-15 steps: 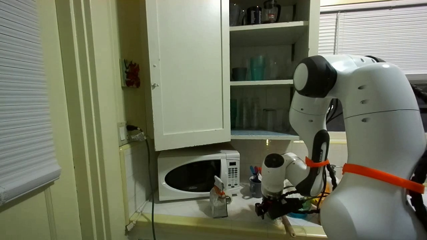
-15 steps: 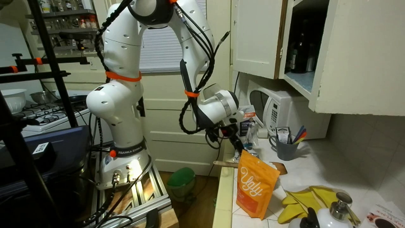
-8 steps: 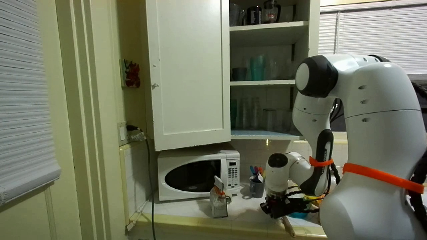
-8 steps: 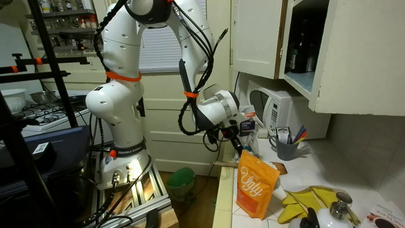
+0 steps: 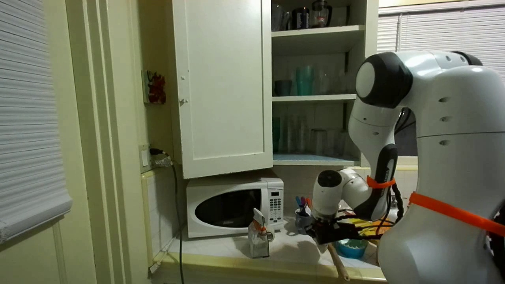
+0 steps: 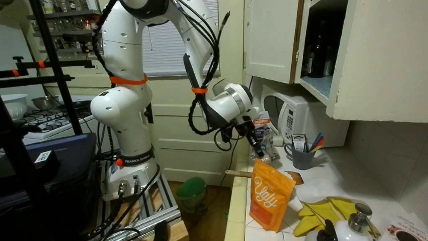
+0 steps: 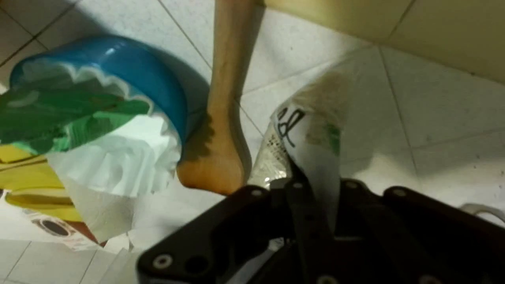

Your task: Put the plastic in the top cabinet

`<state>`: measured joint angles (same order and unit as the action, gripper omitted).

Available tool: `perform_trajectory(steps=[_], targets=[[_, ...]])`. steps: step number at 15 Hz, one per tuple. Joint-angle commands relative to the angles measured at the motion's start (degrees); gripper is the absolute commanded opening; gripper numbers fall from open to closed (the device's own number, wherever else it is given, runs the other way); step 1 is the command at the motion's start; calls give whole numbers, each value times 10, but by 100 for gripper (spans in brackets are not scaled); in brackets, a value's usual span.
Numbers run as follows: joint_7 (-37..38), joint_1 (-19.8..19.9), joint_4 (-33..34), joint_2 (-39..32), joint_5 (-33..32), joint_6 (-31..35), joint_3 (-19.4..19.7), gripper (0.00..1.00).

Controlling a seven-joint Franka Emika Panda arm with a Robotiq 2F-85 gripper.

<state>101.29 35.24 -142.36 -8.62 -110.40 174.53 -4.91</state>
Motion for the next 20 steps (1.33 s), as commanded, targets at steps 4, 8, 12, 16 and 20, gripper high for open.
perform_trajectory(steps=[4,8,12,16,20], targets=[[-15,33,-110,232,-7,135,35,3],[-79,29,-141,331,24,185,101,3],[-87,46,-116,387,35,217,121,3],[-64,65,-65,404,63,214,110,3],[-69,68,-51,396,68,205,108,11]])
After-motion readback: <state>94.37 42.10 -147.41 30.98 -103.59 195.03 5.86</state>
